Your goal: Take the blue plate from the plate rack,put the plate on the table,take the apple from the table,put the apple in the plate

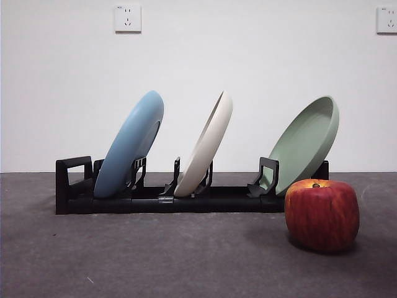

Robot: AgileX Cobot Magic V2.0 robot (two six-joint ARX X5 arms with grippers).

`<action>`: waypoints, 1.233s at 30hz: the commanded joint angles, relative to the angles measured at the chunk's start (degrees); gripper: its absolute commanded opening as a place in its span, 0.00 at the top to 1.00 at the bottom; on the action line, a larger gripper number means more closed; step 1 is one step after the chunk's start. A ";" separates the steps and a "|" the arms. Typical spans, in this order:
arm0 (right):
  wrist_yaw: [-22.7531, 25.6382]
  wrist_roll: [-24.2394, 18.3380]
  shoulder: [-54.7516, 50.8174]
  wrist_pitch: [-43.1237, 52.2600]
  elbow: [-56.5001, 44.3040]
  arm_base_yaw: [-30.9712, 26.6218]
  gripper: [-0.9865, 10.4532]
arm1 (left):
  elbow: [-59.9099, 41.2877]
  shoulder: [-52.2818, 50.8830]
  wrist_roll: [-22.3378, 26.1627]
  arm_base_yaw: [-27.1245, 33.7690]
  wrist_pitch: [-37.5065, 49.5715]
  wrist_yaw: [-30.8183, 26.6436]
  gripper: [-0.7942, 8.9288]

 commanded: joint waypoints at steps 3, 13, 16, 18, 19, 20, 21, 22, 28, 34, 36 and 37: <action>-0.22 12.76 -0.15 2.21 -0.24 0.07 0.92 | 0.96 0.00 -3.54 0.13 1.42 1.90 0.92; -0.35 15.85 9.20 0.11 12.15 0.07 0.92 | 13.27 10.99 -4.98 0.13 0.83 7.08 0.92; -2.51 13.75 14.82 -1.09 18.14 0.07 0.92 | 18.86 17.75 -4.92 0.13 0.13 8.68 0.92; -4.57 11.80 19.39 -2.10 22.69 0.07 0.92 | 23.23 23.12 -4.90 0.13 -0.63 11.13 0.92; -5.35 11.15 21.42 -2.69 24.70 0.07 0.92 | 25.29 25.51 -4.79 0.13 -1.31 12.68 0.92; -6.54 10.25 23.78 -3.54 27.04 0.07 0.92 | 27.80 28.33 -4.72 0.13 -2.49 14.84 0.92; -7.72 9.77 25.81 -4.39 29.09 0.07 0.92 | 30.03 30.88 -4.72 0.13 -3.87 16.57 0.92; -9.07 9.07 28.22 -5.66 31.54 0.07 0.92 | 32.68 33.94 -4.72 0.13 -5.57 18.53 0.92; -16.13 0.81 41.99 -14.56 45.13 0.07 0.91 | 45.72 49.13 -1.77 -0.26 -13.75 25.33 0.92; -21.68 -3.61 52.24 -20.06 53.62 0.11 0.89 | 53.48 58.93 0.81 -2.19 -17.38 25.22 0.90; -21.70 -3.58 54.21 -20.06 54.64 0.13 0.78 | 54.62 60.98 1.75 -3.54 -17.14 25.16 0.76; -21.68 -3.61 54.75 -20.06 54.82 0.13 0.73 | 54.80 61.70 1.73 -4.26 -16.46 25.18 0.68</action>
